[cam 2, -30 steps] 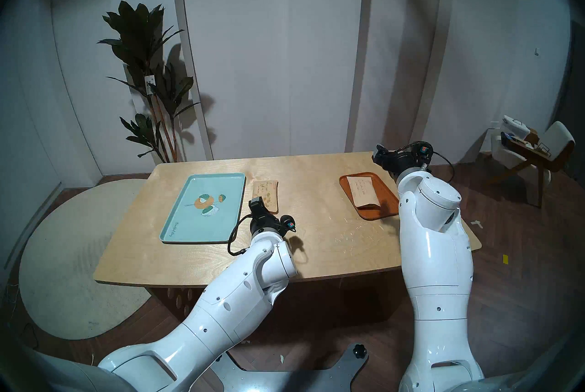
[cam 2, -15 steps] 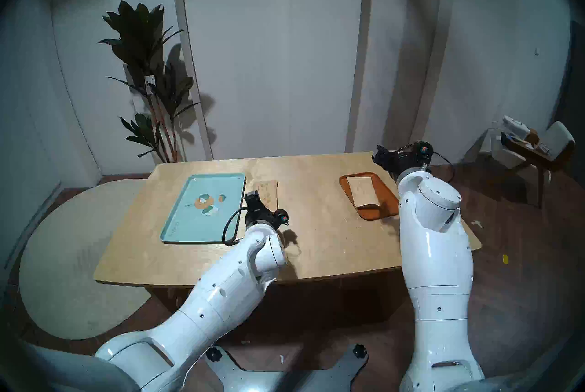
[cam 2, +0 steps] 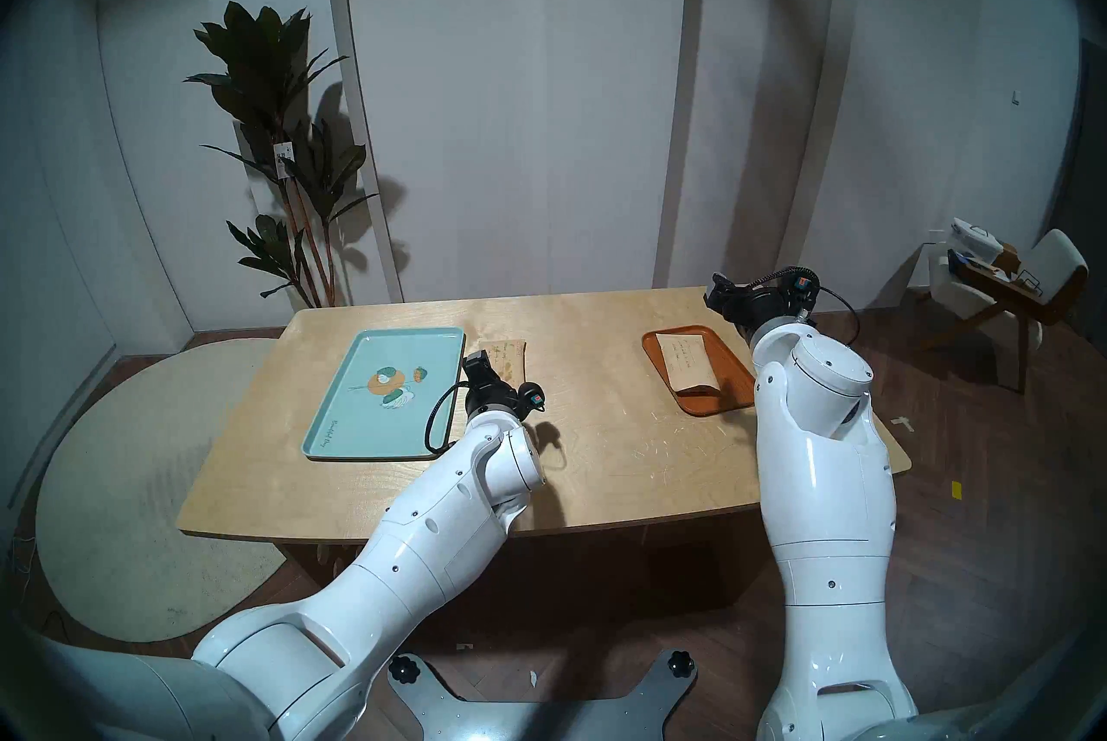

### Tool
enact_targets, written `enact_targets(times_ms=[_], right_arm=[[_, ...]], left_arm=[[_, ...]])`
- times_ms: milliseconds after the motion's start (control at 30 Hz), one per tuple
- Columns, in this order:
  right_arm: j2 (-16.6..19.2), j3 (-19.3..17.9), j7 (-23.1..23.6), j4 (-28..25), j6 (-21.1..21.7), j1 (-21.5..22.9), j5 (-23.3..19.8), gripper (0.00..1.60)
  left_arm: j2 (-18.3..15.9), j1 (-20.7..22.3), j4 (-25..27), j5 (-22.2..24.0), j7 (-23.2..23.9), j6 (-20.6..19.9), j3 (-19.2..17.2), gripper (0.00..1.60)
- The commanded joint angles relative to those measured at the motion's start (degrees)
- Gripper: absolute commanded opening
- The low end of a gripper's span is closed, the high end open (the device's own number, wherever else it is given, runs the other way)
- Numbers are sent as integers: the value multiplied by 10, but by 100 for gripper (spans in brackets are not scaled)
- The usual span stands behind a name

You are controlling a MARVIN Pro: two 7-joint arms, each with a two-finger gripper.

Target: Sort the mail into the trays, one tray per recipient

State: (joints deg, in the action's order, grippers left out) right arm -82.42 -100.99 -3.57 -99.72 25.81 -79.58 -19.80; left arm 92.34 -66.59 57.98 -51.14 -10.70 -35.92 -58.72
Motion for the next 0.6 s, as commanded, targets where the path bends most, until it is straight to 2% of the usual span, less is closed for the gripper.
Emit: enact_targets(times_ms=[0, 67, 100, 167, 433, 567], right_arm=[[-1, -1, 1, -14, -7, 4, -1, 160], [0, -1, 1, -14, -7, 4, -1, 160], [0, -1, 1, -14, -7, 4, -2, 160], [0, -1, 1, -14, -7, 3, -2, 160], [1, 0, 0, -14, -8, 3, -3, 160], [1, 0, -1, -14, -7, 4, -3, 160]], left_arm=[[5, 13, 8, 4, 15, 1, 0, 160], [1, 11, 16, 4, 25, -2, 3, 160], [-6, 7, 27, 6, 42, -4, 5, 127], [-12, 3, 39, 6, 56, -8, 7, 0], [-22, -2, 59, 13, 61, -10, 4, 0], [-23, -4, 67, 19, 44, -5, -8, 0]])
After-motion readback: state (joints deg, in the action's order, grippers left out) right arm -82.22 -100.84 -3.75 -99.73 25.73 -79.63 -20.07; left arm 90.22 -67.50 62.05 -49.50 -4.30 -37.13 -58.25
